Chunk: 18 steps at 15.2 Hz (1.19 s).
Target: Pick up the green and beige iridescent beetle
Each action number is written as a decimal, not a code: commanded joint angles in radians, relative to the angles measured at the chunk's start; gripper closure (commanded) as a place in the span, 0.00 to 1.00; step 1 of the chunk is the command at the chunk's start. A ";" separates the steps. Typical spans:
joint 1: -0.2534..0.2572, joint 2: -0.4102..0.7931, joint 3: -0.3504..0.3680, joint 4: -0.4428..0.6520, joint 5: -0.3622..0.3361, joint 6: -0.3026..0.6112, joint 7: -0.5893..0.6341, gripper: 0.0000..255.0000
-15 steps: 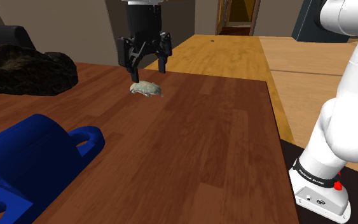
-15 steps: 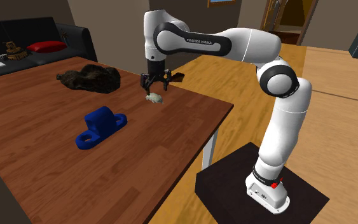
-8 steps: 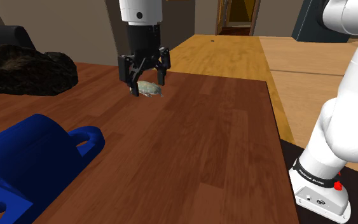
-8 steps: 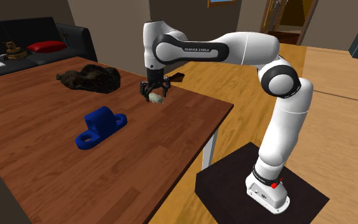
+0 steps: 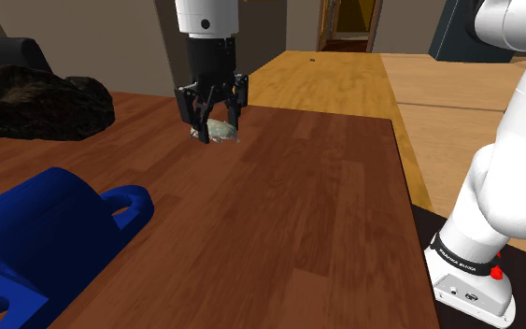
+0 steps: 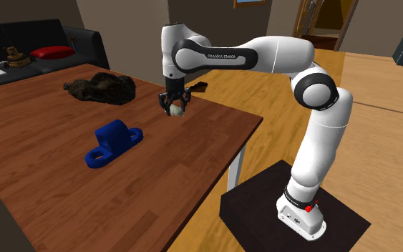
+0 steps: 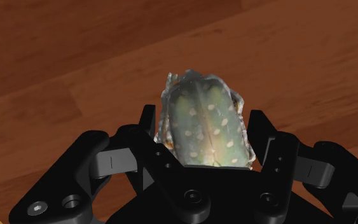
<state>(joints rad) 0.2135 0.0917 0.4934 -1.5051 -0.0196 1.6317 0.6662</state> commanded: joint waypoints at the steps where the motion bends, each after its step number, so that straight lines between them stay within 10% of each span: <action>1: 0.000 0.001 0.000 -0.001 0.000 0.000 0.000 1.00; 18: 0.043 0.110 0.015 0.344 -0.058 -0.247 0.034 1.00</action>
<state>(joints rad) 0.2531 0.1939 0.5077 -1.1849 -0.0730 1.4017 0.6983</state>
